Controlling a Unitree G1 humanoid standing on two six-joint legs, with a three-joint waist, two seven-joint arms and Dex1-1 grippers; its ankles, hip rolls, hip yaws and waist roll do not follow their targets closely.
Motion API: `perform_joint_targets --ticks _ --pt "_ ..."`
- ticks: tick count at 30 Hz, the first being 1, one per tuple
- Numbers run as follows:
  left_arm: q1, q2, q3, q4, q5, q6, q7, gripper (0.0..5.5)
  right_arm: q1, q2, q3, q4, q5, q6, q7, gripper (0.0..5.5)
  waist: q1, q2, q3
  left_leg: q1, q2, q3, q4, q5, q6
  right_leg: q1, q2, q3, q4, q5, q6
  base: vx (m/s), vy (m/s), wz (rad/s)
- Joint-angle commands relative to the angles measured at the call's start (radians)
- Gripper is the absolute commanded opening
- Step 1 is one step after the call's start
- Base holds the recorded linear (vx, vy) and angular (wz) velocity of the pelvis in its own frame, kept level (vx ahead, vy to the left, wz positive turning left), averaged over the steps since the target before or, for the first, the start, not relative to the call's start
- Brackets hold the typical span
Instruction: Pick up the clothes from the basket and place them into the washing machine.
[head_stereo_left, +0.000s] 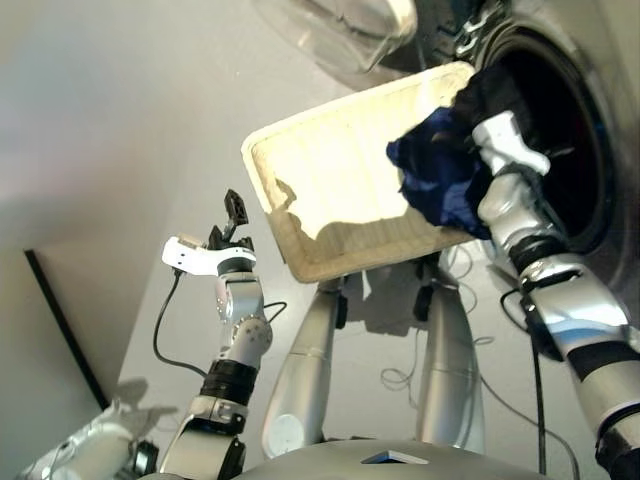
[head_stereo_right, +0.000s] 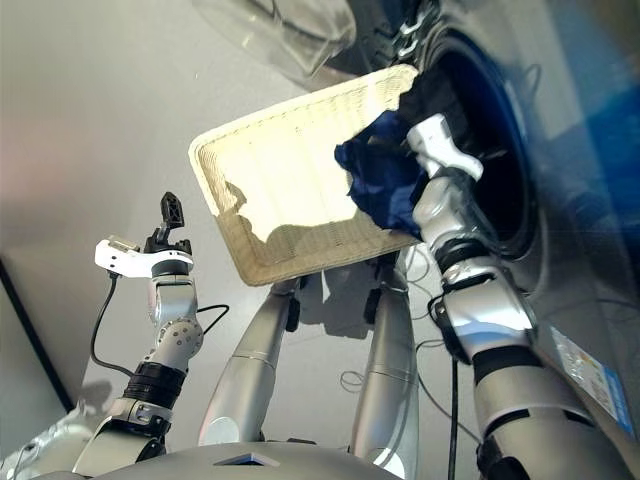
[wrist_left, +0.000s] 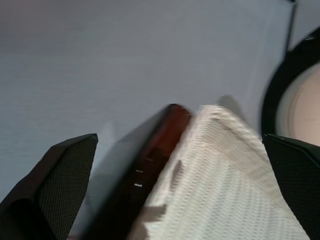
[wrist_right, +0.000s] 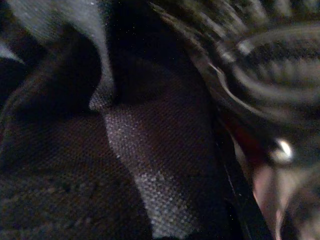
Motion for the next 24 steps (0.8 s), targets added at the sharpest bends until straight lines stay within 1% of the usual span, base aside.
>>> perform_joint_targets --ticks 1,2,4,5,6,7,8,9,10,11,12,13,14,17,18,20,21,22,24 --pt "0.068 0.072 0.026 -0.042 0.020 -0.028 -0.005 5.50 -0.095 -0.155 0.009 -0.002 0.111 0.003 -0.143 0.00 -0.009 0.045 -0.014 -0.119 -0.023 0.034 0.060 0.057 0.056 -0.066 0.032 0.009 0.068 0.058 0.070 0.000 0.000 0.000" --pt "0.076 0.076 0.024 -0.045 0.018 -0.029 -0.002 5.50 -0.119 -0.184 -0.019 0.001 0.156 -0.005 -0.187 0.00 -0.010 0.048 -0.007 -0.136 -0.025 0.031 0.083 0.051 0.057 -0.083 0.032 0.011 0.093 0.052 0.071 0.000 0.000 0.000" --pt "0.079 0.080 0.020 -0.043 0.008 -0.027 0.007 5.50 -0.154 -0.226 -0.025 0.030 0.225 -0.003 -0.211 0.00 -0.014 0.047 0.004 -0.167 -0.029 0.031 0.124 0.041 0.057 -0.115 0.033 0.015 0.137 0.044 0.070 0.000 0.000 0.000" --pt "0.079 0.081 0.019 -0.035 0.005 -0.027 0.015 5.50 -0.174 -0.234 -0.038 0.029 0.261 -0.007 -0.231 0.00 -0.020 0.046 0.008 -0.182 -0.030 0.034 0.141 0.035 0.056 -0.128 0.034 0.018 0.150 0.040 0.070 0.000 0.000 0.000" --pt "0.077 0.082 0.020 -0.035 0.005 -0.027 0.016 5.50 -0.176 -0.234 -0.037 0.030 0.263 -0.007 -0.231 0.00 -0.020 0.045 0.007 -0.186 -0.030 0.034 0.144 0.034 0.056 -0.132 0.033 0.018 0.154 0.039 0.070 0.000 0.000 0.000" --pt "0.083 0.081 0.019 -0.034 -0.002 -0.023 0.020 5.50 -0.199 -0.250 -0.028 0.030 0.282 -0.003 -0.248 0.00 -0.024 0.042 0.010 -0.200 -0.033 0.037 0.163 0.030 0.056 -0.144 0.035 0.017 0.166 0.037 0.068 0.000 0.000 0.000" --pt "0.087 0.081 0.019 -0.034 -0.003 -0.019 0.025 5.50 -0.211 -0.258 -0.018 0.023 0.285 0.006 -0.264 0.00 -0.029 0.040 0.013 -0.211 -0.031 0.040 0.171 0.026 0.056 -0.154 0.036 0.020 0.176 0.034 0.067 0.000 0.000 0.000" --pt "0.085 0.081 0.019 -0.031 -0.003 -0.015 0.028 5.50 -0.218 -0.262 -0.013 0.009 0.289 0.012 -0.276 0.00 -0.034 0.035 0.014 -0.225 -0.035 0.041 0.186 0.022 0.057 -0.163 0.040 0.019 0.186 0.032 0.066 0.000 0.000 0.000" --pt "0.084 0.080 0.019 -0.031 -0.003 -0.015 0.028 5.50 -0.219 -0.262 -0.012 0.008 0.289 0.013 -0.277 0.00 -0.035 0.036 0.013 -0.228 -0.035 0.041 0.188 0.021 0.057 -0.166 0.040 0.019 0.188 0.031 0.066 0.000 0.000 0.000" --pt "0.084 0.076 0.017 -0.026 -0.003 -0.011 0.031 5.50 -0.209 -0.251 -0.008 -0.008 0.269 0.025 -0.286 0.00 -0.042 0.033 0.014 -0.239 -0.034 0.039 0.203 0.018 0.056 -0.173 0.043 0.022 0.201 0.031 0.065 0.000 0.000 0.000" --pt "0.081 0.078 0.017 -0.027 -0.006 -0.011 0.031 5.50 -0.205 -0.248 -0.008 -0.007 0.274 0.024 -0.278 0.71 -0.046 0.030 0.012 -0.243 -0.034 0.040 0.208 0.015 0.055 -0.175 0.043 0.019 0.204 0.031 0.064 0.000 0.000 0.000" --pt "0.080 0.078 0.018 -0.026 -0.006 -0.011 0.030 5.50 -0.206 -0.248 -0.008 -0.006 0.275 0.023 -0.277 2.33 -0.046 0.029 0.011 -0.245 -0.034 0.040 0.209 0.015 0.055 -0.176 0.043 0.019 0.205 0.030 0.064 0.000 0.000 0.000" --pt "0.079 0.079 0.017 -0.025 -0.008 -0.010 0.026 5.50 -0.205 -0.233 0.016 -0.007 0.259 0.033 -0.256 5.50 -0.047 0.026 0.009 -0.246 -0.034 0.042 0.214 0.014 0.055 -0.177 0.044 0.018 0.207 0.031 0.063 0.000 0.000 0.000" --pt "0.070 0.086 0.034 -0.012 0.002 -0.013 0.025 5.50 -0.178 -0.158 0.035 -0.016 0.270 -0.013 -0.154 5.50 -0.056 0.014 0.003 -0.239 -0.025 0.039 0.215 0.014 0.052 -0.160 0.050 0.017 0.194 0.039 0.061 0.000 0.000 0.000" --pt "0.071 0.087 0.034 -0.012 0.002 -0.013 0.024 5.50 -0.177 -0.157 0.035 -0.015 0.270 -0.014 -0.152 5.50 -0.057 0.013 0.003 -0.238 -0.025 0.039 0.214 0.014 0.052 -0.159 0.050 0.017 0.193 0.040 0.061 0.000 0.000 0.000" --pt "0.061 0.087 0.036 0.009 0.005 -0.011 0.021 5.50 -0.150 -0.109 0.045 -0.017 0.293 -0.056 -0.101 5.50 -0.063 0.004 -0.002 -0.225 -0.018 0.041 0.208 0.016 0.048 -0.136 0.052 0.013 0.174 0.044 0.060 0.000 0.000 0.000" --pt "0.062 0.088 0.036 0.010 0.005 -0.011 0.020 5.50 -0.148 -0.108 0.043 -0.018 0.293 -0.057 -0.101 5.50 -0.063 0.003 -0.001 -0.223 -0.018 0.041 0.207 0.017 0.048 -0.134 0.052 0.012 0.173 0.044 0.060 0.000 0.000 0.000" --pt "0.060 0.089 0.035 0.020 0.009 -0.010 0.019 5.50 -0.125 -0.093 0.043 -0.019 0.301 -0.074 -0.077 5.50 -0.064 0.000 -0.004 -0.214 -0.016 0.040 0.201 0.019 0.047 -0.121 0.051 0.010 0.164 0.046 0.060 0.000 0.000 0.000" --pt "0.058 0.089 0.043 0.045 0.019 -0.010 0.017 5.50 -0.052 -0.050 0.015 -0.067 0.350 -0.143 -0.019 5.50 -0.070 -0.010 -0.007 -0.184 -0.008 0.036 0.179 0.023 0.043 -0.081 0.051 0.004 0.129 0.051 0.061 0.008 -0.027 -0.042"
